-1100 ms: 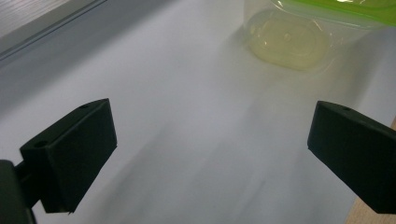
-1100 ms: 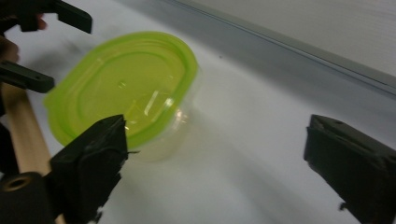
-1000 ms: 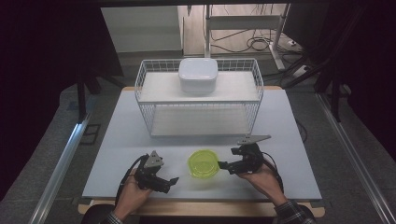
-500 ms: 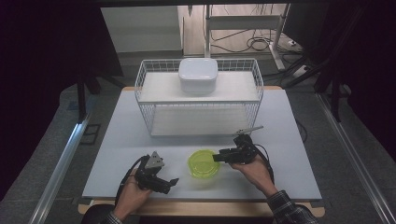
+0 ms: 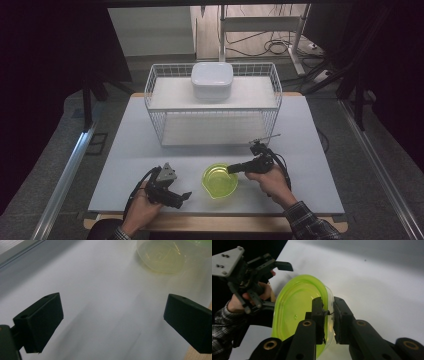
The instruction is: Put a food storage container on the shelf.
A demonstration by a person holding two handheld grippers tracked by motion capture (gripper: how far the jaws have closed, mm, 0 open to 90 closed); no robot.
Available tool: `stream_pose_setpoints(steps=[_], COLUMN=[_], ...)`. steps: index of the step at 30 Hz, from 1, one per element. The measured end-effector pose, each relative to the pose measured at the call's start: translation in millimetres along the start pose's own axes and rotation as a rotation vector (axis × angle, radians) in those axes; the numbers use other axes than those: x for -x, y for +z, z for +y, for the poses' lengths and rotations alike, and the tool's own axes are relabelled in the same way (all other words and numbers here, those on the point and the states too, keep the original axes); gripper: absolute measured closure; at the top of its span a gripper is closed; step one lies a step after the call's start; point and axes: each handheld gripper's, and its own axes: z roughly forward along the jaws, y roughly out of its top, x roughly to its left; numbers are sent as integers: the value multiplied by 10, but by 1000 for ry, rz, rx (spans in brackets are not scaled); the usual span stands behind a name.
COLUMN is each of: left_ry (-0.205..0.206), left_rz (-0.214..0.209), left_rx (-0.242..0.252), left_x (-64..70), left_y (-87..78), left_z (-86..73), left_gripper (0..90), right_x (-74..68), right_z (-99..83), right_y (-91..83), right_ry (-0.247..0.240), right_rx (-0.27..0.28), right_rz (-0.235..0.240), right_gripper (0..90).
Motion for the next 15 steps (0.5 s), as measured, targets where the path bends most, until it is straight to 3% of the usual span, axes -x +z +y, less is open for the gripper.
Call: stream_pose_setpoints(steps=[8, 15], left_ry=[1, -4], left_rz=[5, 9], left_rx=[1, 3], left_x=[-9, -25], left_y=[-9, -20], left_z=[0, -2], left_gripper=[25, 25], right_x=[-54, -42], right_z=[-1, 13], right_y=[-40, -146], right_ry=[-21, -7], right_rx=[7, 56], right_rz=[-12, -7], right_gripper=[816, 817])
